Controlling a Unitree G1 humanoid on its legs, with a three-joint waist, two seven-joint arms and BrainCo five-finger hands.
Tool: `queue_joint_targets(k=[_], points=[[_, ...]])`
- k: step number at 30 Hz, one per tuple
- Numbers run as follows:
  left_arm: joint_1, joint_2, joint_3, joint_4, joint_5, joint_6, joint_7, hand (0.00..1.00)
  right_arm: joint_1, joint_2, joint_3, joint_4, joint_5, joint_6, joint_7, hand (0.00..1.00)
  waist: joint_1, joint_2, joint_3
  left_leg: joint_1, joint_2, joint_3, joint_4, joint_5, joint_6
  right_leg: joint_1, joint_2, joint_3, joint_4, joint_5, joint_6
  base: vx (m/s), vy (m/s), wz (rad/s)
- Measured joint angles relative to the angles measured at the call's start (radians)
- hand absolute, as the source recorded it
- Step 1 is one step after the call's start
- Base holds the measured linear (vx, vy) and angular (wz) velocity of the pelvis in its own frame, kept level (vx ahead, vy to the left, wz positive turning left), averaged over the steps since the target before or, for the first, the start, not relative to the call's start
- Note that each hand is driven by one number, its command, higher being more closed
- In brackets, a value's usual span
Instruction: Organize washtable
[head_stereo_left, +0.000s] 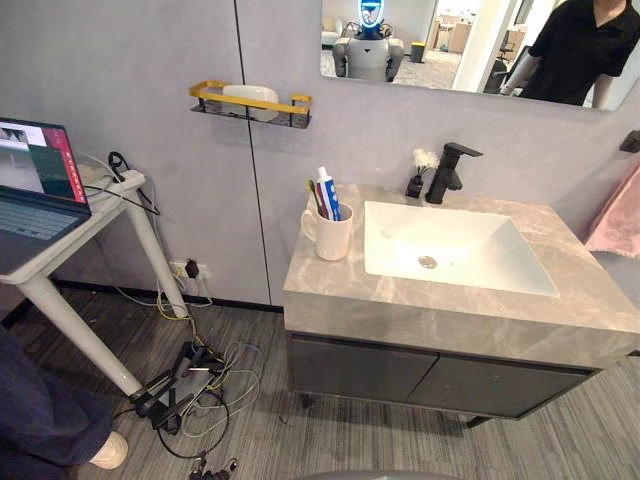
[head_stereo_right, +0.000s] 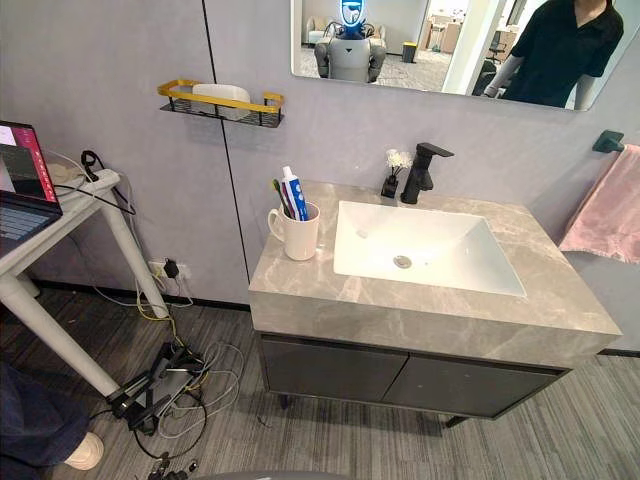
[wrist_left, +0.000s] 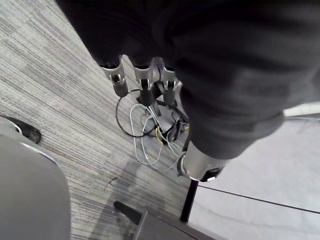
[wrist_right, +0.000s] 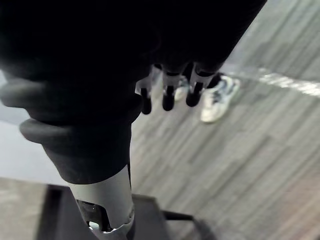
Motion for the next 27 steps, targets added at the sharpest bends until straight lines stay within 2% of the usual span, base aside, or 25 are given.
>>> queue_joint_targets(k=[1, 5, 7, 11, 14, 15, 18, 19, 20, 22, 25, 27], points=[[0.001, 0.000, 0.013, 0.016, 0.000, 0.000, 0.008, 0.00, -0.005, 0.000, -0.001, 0.078, 0.000, 0.007, 0.006, 0.00, 0.000, 0.006, -0.002, 0.000, 0.000, -0.001, -0.003, 0.000, 0.000, 0.000, 0.000, -0.001, -0.001, 0.000, 0.000, 0.00, 0.000, 0.00], [-0.009, -0.004, 0.030, 0.064, -0.017, 0.000, 0.011, 0.00, -0.009, 0.001, 0.008, 0.202, -0.002, 0.042, 0.043, 0.00, -0.011, 0.028, -0.001, 0.001, -0.007, -0.025, -0.016, 0.004, -0.003, 0.007, -0.003, -0.014, -0.005, -0.002, 0.004, 0.02, 0.002, 0.10], [-0.020, -0.008, 0.048, 0.090, -0.033, 0.000, 0.010, 0.00, -0.015, 0.002, 0.027, 0.225, -0.002, 0.043, 0.052, 0.00, -0.024, 0.035, 0.000, 0.002, -0.012, -0.042, -0.026, 0.011, -0.002, 0.016, -0.008, -0.025, -0.007, -0.005, 0.008, 0.04, 0.008, 0.26], [-0.042, 0.003, 0.072, 0.113, -0.090, 0.009, 0.010, 0.00, -0.048, -0.021, 0.134, 0.263, -0.051, 0.042, 0.111, 0.00, -0.026, 0.038, 0.001, 0.018, -0.025, -0.084, -0.057, 0.030, 0.001, 0.049, -0.017, -0.064, -0.021, -0.008, 0.018, 0.04, 0.003, 0.29], [-0.076, 0.018, 0.154, 0.144, -0.149, 0.012, 0.022, 0.00, -0.070, -0.059, 0.201, 0.275, -0.080, 0.042, 0.120, 0.00, -0.025, 0.041, 0.002, 0.032, -0.027, -0.095, -0.073, 0.041, 0.002, 0.064, -0.017, -0.077, -0.025, -0.010, 0.021, 0.04, 0.000, 0.16], [-0.081, 0.031, 0.180, 0.149, -0.172, 0.015, 0.038, 1.00, -0.086, -0.073, 0.221, 0.283, -0.099, 0.041, 0.127, 0.00, -0.026, 0.039, 0.012, 0.044, -0.026, -0.095, -0.083, 0.045, 0.002, 0.070, -0.016, -0.077, -0.026, -0.010, 0.020, 0.00, 0.000, 0.00], [-0.092, 0.045, 0.196, 0.066, -0.227, 0.022, 0.069, 1.00, -0.128, -0.103, 0.267, 0.316, -0.131, 0.043, 0.131, 0.00, -0.023, 0.044, 0.012, 0.045, -0.029, -0.103, -0.086, 0.047, 0.003, 0.075, -0.018, -0.084, -0.027, -0.012, 0.019, -0.01, 0.003, 0.08], [-0.087, 0.040, 0.195, -0.026, -0.243, 0.023, 0.082, 1.00, -0.131, -0.107, 0.287, 0.315, -0.136, 0.043, 0.128, 0.00, -0.024, 0.042, 0.013, 0.034, -0.032, -0.116, -0.087, 0.048, 0.005, 0.076, -0.022, -0.097, -0.027, -0.016, 0.017, -0.04, 0.009, 0.38], [-0.085, 0.028, 0.187, -0.288, -0.265, 0.021, 0.108, 1.00, -0.132, -0.116, 0.321, 0.313, -0.136, 0.043, 0.116, 0.00, -0.022, 0.041, 0.021, 0.016, -0.038, -0.138, -0.086, 0.050, 0.007, 0.073, -0.028, -0.118, -0.027, -0.021, 0.018, -0.03, 0.008, 0.36], [-0.085, 0.016, 0.197, -0.530, -0.261, 0.004, 0.137, 1.00, -0.132, -0.127, 0.356, 0.304, -0.135, 0.043, 0.111, 0.00, -0.022, 0.043, 0.029, 0.010, -0.038, -0.140, -0.079, 0.050, 0.007, 0.073, -0.030, -0.123, -0.021, -0.027, 0.020, 0.00, 0.009, 0.18], [-0.086, -0.010, 0.200, -0.780, -0.252, -0.014, 0.171, 1.00, -0.132, -0.131, 0.372, 0.304, -0.136, 0.043, 0.111, 0.00, -0.021, 0.042, 0.033, 0.011, -0.038, -0.141, -0.071, 0.050, 0.007, 0.073, -0.033, -0.127, -0.009, -0.029, 0.023, 0.05, 0.015, 0.06], [-0.086, -0.013, 0.185, -0.955, -0.192, -0.036, 0.206, 1.00, -0.135, -0.132, 0.376, 0.306, -0.137, 0.043, 0.110, 0.00, -0.022, 0.041, 0.036, 0.015, -0.037, -0.140, -0.069, 0.050, 0.007, 0.073, -0.036, -0.129, 0.009, -0.041, 0.025, 0.03, 0.011, 0.05]])
